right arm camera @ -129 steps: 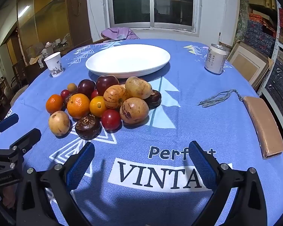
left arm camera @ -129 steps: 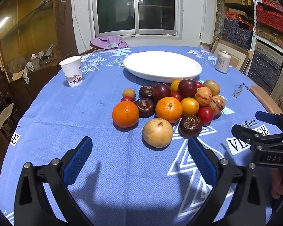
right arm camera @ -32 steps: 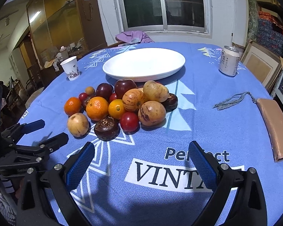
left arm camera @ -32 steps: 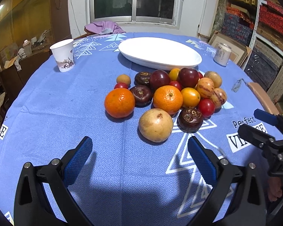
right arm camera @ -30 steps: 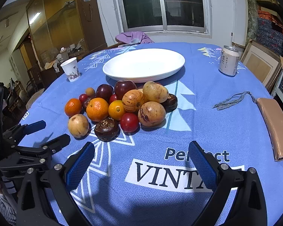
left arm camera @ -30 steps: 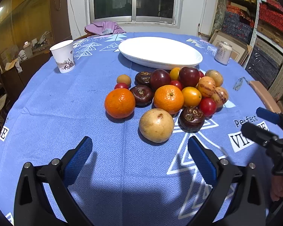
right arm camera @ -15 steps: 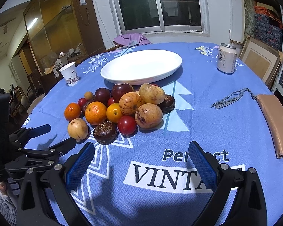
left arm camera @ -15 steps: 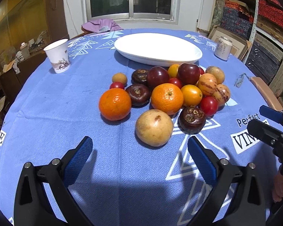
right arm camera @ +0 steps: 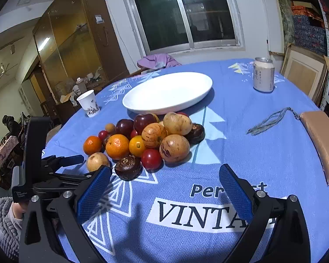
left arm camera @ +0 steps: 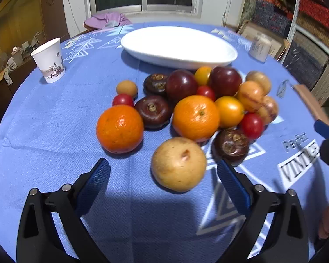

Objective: Organize fruits
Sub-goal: 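Grasp the pale brown pear with the left tool while the right tool grasps a brown fruit, then carry both brown fruits onto the white plate and open both tools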

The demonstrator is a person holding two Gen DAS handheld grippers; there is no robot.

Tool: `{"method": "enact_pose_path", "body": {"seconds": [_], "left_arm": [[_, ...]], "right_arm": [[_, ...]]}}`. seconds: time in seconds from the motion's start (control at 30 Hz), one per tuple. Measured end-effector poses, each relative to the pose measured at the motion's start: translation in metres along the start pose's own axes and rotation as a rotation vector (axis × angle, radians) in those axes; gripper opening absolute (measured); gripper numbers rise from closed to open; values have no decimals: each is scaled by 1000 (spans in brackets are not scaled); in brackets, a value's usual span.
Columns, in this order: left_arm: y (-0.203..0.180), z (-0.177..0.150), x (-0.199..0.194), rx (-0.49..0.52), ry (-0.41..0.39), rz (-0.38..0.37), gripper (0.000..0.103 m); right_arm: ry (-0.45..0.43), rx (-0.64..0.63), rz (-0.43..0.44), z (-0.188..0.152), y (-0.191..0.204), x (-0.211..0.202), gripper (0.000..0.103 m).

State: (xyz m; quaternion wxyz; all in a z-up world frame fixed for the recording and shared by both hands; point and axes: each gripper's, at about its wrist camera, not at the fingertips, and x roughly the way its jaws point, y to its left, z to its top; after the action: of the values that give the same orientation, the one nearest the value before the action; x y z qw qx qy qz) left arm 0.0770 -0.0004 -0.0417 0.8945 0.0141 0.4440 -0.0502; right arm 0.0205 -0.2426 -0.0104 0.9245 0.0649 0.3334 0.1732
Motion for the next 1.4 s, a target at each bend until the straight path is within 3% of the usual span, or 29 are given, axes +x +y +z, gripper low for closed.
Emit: {"method": "enact_pose_path", "body": {"seconds": [0.03, 0.07, 0.4, 0.5, 0.53, 0.73, 0.9, 1.07, 1.2, 1.27, 1.4], "left_arm": [[1, 1, 1, -2, 0, 2, 95], [2, 3, 1, -4, -8, 4, 82], [3, 10, 9, -4, 0, 3, 77], [0, 8, 2, 21, -19, -44, 49], [-2, 7, 0, 29, -24, -53, 46], [-2, 3, -2, 26, -27, -95, 46], [-1, -7, -14, 56, -25, -87, 46], [17, -16, -20, 6, -29, -97, 46], [20, -16, -20, -9, -24, -113, 46], [21, -16, -19, -9, -23, -114, 46], [21, -16, -19, -9, -22, -120, 46]], "right_arm": [[16, 3, 3, 0, 0, 2, 100], [28, 4, 8, -1, 0, 4, 100], [56, 19, 21, -4, 0, 7, 100], [58, 11, 10, -5, 2, 7, 100], [58, 8, 7, -6, 3, 7, 100], [63, 7, 3, -5, 2, 8, 100], [89, -9, -9, -5, 4, 14, 100], [163, -114, -28, -4, 18, 29, 99], [169, -199, -74, 7, 24, 38, 92], [174, -164, -55, 18, 15, 42, 77], [196, -124, -42, 30, 1, 55, 71]]}}
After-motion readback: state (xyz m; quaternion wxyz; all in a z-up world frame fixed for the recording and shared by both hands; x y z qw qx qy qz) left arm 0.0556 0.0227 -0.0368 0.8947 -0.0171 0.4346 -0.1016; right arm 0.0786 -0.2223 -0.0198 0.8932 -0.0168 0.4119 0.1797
